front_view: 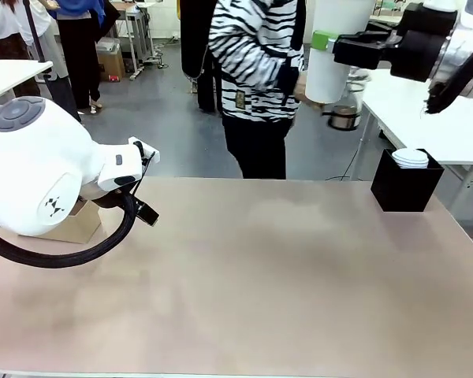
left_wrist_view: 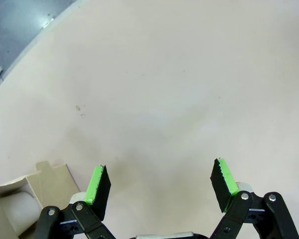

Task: Pour a drink into a cup and package it in a carrier.
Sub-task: Position the Cup Carrier in the center of the table.

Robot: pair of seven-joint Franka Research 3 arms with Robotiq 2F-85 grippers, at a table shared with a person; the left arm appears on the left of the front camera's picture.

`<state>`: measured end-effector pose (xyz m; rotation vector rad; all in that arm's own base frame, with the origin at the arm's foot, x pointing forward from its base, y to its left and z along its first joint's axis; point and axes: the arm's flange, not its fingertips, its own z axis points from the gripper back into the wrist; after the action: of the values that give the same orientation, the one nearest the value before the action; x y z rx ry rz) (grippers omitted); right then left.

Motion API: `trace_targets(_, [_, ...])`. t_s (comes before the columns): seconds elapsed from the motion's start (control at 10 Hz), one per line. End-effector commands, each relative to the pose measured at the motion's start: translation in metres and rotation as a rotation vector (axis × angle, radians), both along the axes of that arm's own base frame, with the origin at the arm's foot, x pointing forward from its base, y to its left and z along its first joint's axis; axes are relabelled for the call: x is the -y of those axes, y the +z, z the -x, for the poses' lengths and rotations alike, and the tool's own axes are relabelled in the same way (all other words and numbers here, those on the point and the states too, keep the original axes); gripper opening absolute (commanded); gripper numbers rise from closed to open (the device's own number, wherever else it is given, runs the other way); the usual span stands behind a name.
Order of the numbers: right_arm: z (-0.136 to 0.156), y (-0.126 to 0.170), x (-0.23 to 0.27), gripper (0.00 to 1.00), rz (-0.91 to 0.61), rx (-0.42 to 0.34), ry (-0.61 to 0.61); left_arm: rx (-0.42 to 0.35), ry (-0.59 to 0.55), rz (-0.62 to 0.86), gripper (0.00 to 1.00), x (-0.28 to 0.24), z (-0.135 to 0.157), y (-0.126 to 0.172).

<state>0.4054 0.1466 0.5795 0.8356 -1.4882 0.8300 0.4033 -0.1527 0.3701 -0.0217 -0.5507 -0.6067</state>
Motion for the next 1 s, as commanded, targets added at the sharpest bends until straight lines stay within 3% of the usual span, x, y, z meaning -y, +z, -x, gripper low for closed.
trace_targets(0.0, [-0.002, 0.000, -0.003, 0.80, -0.012, 0.026, 0.000, -0.001, 0.001, 0.002, 1.00, -0.001, 0.000, 0.000])
trace_targets(0.6, [-0.002, 0.000, -0.003, 0.80, -0.012, 0.026, 0.000, 0.000, 0.000, 0.000, 1.00, 0.000, 0.000, 0.000])
trace_targets(0.9, [-0.002, 0.000, -0.003, 0.80, -0.012, 0.026, 0.000, -0.124, 0.076, 0.043, 1.00, -0.012, -0.014, 0.075])
